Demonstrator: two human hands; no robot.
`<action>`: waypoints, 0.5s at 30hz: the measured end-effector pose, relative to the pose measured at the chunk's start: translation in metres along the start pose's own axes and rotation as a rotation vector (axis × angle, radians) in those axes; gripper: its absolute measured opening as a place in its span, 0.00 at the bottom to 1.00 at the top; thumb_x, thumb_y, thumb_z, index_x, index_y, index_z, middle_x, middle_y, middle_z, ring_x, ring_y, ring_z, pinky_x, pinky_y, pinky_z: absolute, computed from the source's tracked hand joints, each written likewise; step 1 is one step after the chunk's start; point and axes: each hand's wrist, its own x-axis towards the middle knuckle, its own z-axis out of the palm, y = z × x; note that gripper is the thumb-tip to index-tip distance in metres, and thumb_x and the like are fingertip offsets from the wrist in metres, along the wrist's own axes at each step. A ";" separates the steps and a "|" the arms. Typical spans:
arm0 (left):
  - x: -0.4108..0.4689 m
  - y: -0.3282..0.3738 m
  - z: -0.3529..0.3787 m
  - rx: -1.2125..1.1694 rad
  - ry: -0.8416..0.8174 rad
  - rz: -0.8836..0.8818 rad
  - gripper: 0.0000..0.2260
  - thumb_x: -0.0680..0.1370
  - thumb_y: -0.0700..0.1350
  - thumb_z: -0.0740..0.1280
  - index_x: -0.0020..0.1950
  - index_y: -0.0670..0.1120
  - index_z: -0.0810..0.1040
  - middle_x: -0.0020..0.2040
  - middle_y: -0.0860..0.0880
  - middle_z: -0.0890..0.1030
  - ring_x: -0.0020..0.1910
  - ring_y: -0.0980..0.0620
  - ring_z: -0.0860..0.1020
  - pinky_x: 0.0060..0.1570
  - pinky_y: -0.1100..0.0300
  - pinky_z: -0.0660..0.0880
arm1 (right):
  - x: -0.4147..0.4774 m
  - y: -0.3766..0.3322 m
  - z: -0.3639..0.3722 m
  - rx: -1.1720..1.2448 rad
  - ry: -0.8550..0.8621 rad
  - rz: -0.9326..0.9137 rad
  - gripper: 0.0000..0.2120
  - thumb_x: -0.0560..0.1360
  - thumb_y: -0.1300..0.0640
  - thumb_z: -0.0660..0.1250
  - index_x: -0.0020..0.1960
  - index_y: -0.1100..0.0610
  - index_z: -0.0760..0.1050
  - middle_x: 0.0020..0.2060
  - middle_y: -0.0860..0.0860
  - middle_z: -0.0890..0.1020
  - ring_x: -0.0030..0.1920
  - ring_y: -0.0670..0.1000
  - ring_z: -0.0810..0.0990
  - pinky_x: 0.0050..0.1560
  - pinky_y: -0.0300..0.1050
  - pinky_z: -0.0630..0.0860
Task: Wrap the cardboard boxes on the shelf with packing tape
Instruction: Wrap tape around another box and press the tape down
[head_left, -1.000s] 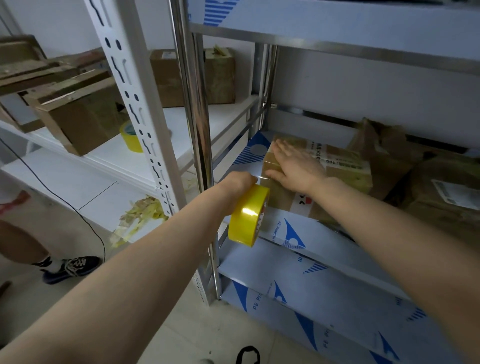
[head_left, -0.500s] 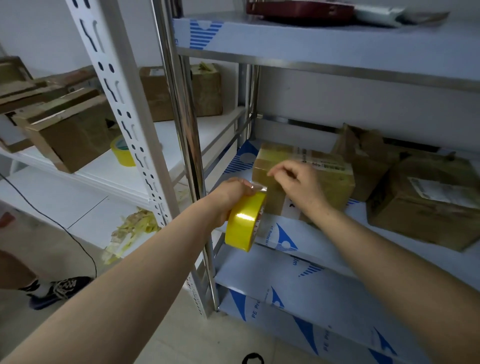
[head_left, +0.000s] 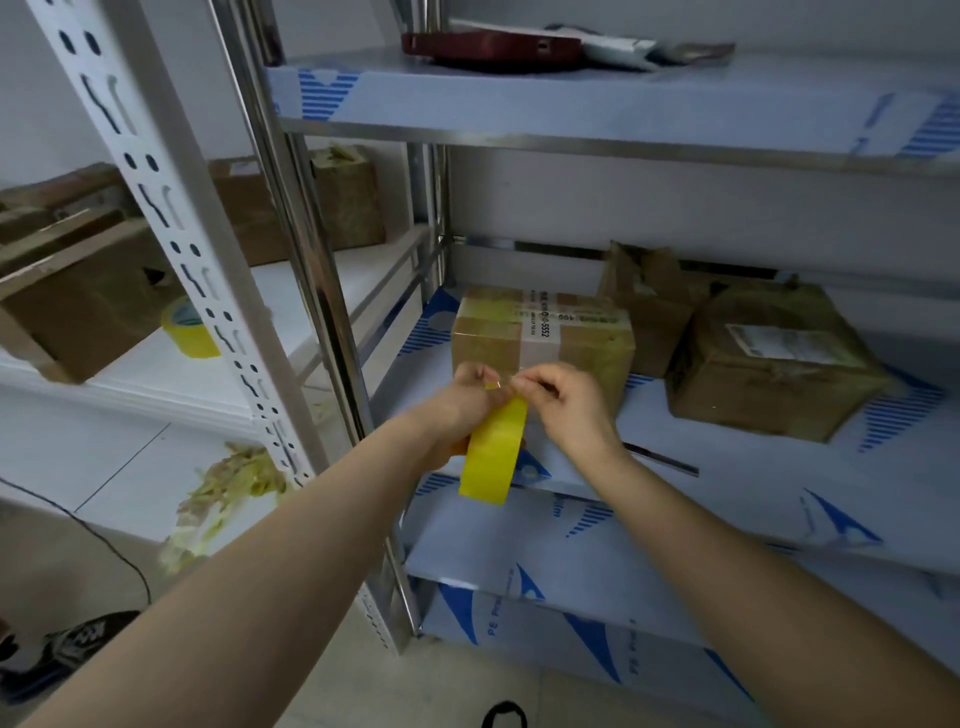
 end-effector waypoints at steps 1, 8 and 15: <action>0.000 0.000 0.003 -0.003 -0.014 -0.004 0.19 0.81 0.43 0.63 0.68 0.51 0.60 0.61 0.37 0.76 0.52 0.37 0.80 0.51 0.43 0.79 | -0.005 0.001 -0.003 -0.080 0.038 -0.051 0.08 0.78 0.57 0.66 0.52 0.58 0.81 0.44 0.49 0.79 0.47 0.47 0.76 0.43 0.38 0.68; -0.007 0.009 0.021 0.128 0.097 0.090 0.11 0.75 0.42 0.70 0.57 0.43 0.80 0.54 0.45 0.81 0.54 0.47 0.79 0.54 0.54 0.76 | -0.023 0.006 -0.030 -0.280 0.151 -0.158 0.10 0.78 0.52 0.65 0.55 0.52 0.82 0.48 0.50 0.82 0.49 0.52 0.79 0.40 0.44 0.72; 0.002 0.013 0.040 0.471 0.135 0.527 0.11 0.73 0.42 0.73 0.54 0.41 0.83 0.67 0.47 0.74 0.71 0.52 0.67 0.69 0.62 0.61 | -0.033 0.010 -0.058 -0.118 0.266 -0.175 0.08 0.76 0.58 0.68 0.52 0.57 0.84 0.46 0.52 0.83 0.49 0.52 0.81 0.49 0.49 0.77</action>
